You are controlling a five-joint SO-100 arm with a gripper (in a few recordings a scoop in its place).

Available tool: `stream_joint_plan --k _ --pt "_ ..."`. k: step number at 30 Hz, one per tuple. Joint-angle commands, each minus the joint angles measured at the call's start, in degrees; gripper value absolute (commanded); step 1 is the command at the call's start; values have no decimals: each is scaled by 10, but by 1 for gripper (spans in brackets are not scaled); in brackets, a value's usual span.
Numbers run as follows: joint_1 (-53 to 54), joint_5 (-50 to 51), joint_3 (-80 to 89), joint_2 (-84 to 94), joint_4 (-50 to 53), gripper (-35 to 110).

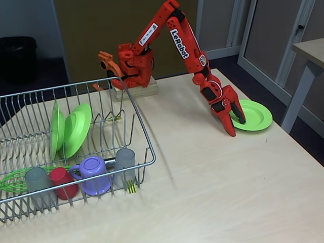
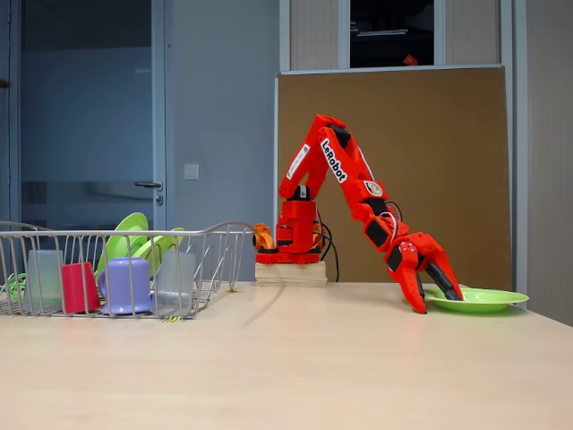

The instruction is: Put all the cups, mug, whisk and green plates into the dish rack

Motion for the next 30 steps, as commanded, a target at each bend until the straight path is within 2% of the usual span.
stream_joint_plan --k 1,12,17,23,30 --pt "10 -30 -2 -24 11 29" --pt "50 -165 -10 -34 93 27" --pt "61 -172 -1 -15 113 19" --pt "65 -171 4 21 120 20" --pt "72 -104 24 98 178 4"
